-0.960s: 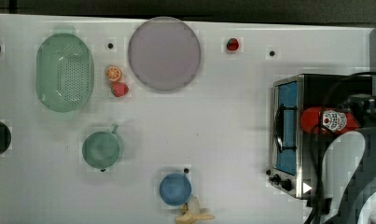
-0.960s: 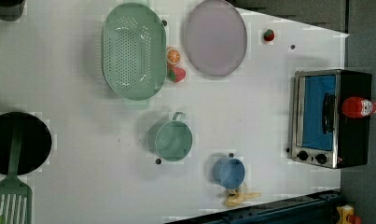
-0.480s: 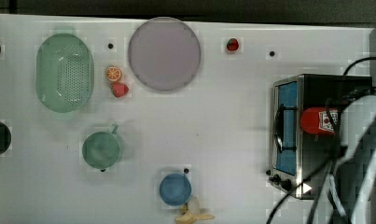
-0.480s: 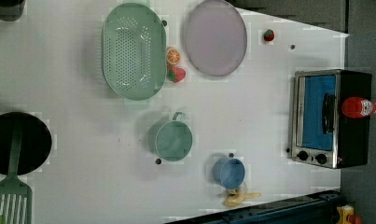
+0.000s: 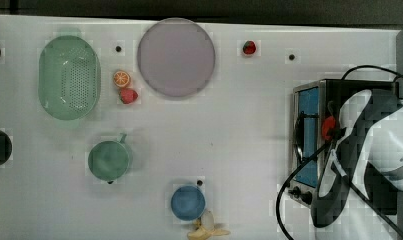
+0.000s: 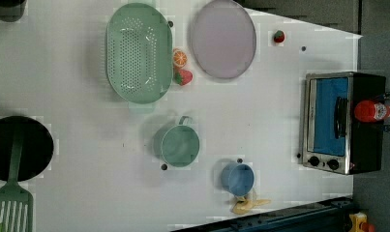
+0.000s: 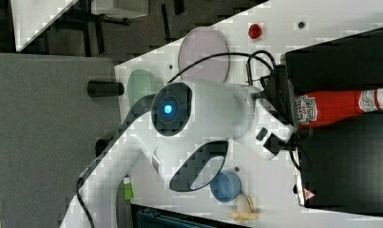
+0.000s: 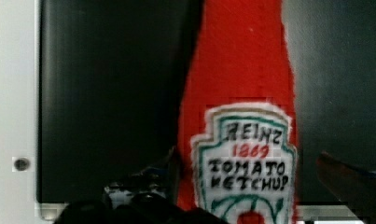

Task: Pick Ketchup from oven and place it on table.

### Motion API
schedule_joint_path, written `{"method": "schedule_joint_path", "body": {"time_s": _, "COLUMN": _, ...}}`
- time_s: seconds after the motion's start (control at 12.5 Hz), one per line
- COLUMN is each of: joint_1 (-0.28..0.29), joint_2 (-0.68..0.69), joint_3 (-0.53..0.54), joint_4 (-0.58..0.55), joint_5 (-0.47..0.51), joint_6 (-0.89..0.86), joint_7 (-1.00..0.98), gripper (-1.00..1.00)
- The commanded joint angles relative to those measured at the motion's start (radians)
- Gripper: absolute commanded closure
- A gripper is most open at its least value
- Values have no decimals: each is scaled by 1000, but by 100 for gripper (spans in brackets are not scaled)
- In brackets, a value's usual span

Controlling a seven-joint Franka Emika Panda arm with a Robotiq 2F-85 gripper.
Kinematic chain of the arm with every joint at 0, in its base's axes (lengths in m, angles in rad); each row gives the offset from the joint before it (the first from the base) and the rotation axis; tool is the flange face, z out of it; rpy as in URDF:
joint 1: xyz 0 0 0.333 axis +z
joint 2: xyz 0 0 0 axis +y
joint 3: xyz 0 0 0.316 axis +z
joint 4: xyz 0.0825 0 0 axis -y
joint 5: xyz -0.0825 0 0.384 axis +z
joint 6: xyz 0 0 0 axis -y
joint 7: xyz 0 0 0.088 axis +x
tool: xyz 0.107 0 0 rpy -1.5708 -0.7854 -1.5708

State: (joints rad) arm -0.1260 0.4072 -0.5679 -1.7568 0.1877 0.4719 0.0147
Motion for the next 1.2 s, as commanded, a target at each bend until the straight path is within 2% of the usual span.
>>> {"method": "schedule_joint_path", "body": {"time_s": 0.08, "joint_1": -29, "joint_2": -8, "joint_3": 6, "joint_4": 33, "joint_5": 32, "joint_6": 6, "joint_7": 21, "gripper": -100}}
{"method": "schedule_joint_path", "body": {"time_s": 0.32, "joint_1": -32, "joint_2": -2, "joint_3": 9, "joint_4": 14, "joint_5": 44, "joint_6": 15, "joint_7": 21, "gripper": -100}}
{"method": "schedule_joint_path", "body": {"time_s": 0.4, "joint_1": -32, "joint_2": -1, "joint_3": 9, "joint_4": 8, "joint_5": 44, "joint_6": 33, "joint_7": 21, "gripper": -92}}
{"method": "schedule_joint_path", "body": {"time_s": 0.56, "joint_1": -33, "joint_2": -1, "joint_3": 13, "joint_4": -2, "joint_5": 44, "joint_6": 58, "joint_7": 21, "gripper": -43}}
{"method": "schedule_joint_path", "body": {"time_s": 0.64, "joint_1": -32, "joint_2": -1, "joint_3": 13, "joint_4": -5, "joint_5": 44, "joint_6": 61, "joint_7": 21, "gripper": -26}}
{"method": "schedule_joint_path", "body": {"time_s": 0.96, "joint_1": -14, "joint_2": -47, "joint_3": 13, "joint_4": 38, "joint_5": 39, "joint_6": 45, "joint_7": 11, "gripper": -26}}
{"method": "schedule_joint_path", "body": {"time_s": 1.2, "joint_1": 35, "joint_2": -132, "joint_3": 14, "joint_4": 75, "joint_5": -6, "joint_6": -4, "joint_7": -52, "gripper": -26}}
